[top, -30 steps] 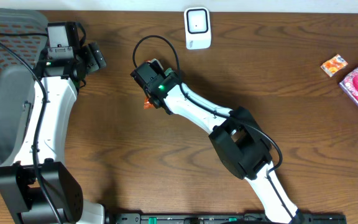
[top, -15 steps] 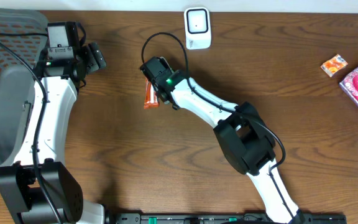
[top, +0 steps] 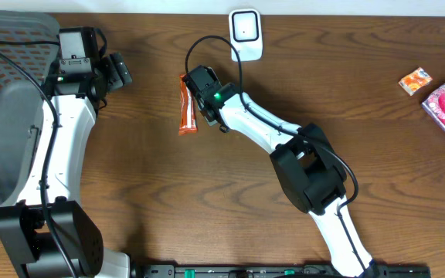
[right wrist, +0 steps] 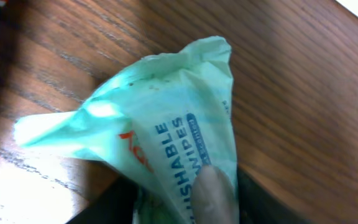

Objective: Scan the item barcode
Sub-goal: 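Lift the wipes pack and rotate it toward the scanner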

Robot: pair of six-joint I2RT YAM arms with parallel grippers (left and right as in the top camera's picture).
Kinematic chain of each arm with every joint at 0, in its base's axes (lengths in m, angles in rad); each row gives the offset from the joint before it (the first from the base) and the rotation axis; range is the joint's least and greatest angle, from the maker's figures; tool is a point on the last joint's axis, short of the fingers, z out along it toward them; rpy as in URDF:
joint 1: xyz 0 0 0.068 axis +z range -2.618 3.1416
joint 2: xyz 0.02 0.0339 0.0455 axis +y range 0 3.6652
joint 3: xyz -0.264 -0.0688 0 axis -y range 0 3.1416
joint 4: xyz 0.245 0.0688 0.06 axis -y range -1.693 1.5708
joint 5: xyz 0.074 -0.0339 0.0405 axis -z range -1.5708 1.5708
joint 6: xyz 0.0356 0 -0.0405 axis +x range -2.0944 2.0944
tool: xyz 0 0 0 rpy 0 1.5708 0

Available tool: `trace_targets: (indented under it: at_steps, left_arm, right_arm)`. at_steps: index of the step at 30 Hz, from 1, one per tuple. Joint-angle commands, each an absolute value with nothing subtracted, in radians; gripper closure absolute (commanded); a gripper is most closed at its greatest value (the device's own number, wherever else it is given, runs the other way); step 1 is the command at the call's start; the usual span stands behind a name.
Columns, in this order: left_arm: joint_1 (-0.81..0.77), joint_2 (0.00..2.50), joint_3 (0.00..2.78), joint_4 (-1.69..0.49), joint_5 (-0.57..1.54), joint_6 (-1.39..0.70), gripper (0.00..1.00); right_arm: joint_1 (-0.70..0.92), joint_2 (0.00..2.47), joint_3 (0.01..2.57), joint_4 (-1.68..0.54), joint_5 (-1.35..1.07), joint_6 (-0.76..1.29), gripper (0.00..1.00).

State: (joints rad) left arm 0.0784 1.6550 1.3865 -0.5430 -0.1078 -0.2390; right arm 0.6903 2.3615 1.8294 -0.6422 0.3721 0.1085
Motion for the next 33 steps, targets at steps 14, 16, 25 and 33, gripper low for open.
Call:
trace_targets:
  at_steps: [14,16,25,33]
  left_arm:
    - [0.083,1.66,1.391,-0.546,-0.117,-0.248,0.02]
    - [0.083,1.66,1.391,-0.546,-0.117,-0.248,0.02]
    - [0.083,1.66,1.391,-0.546,-0.117,-0.248,0.02]
    - [0.083,1.66,1.391,-0.546,-0.117,-0.248,0.02]
  right_arm:
    - [0.574,2.358,2.074,-0.892,-0.136,0.276,0.84]
    - [0.533,2.358,2.082,-0.909,-0.288,0.276,0.84]
    - [0.332,2.358,2.066,-0.988,-0.81,0.276,0.99]
    - [0.224,2.358,2.019,-1.042,-1.127,0.195,0.99]
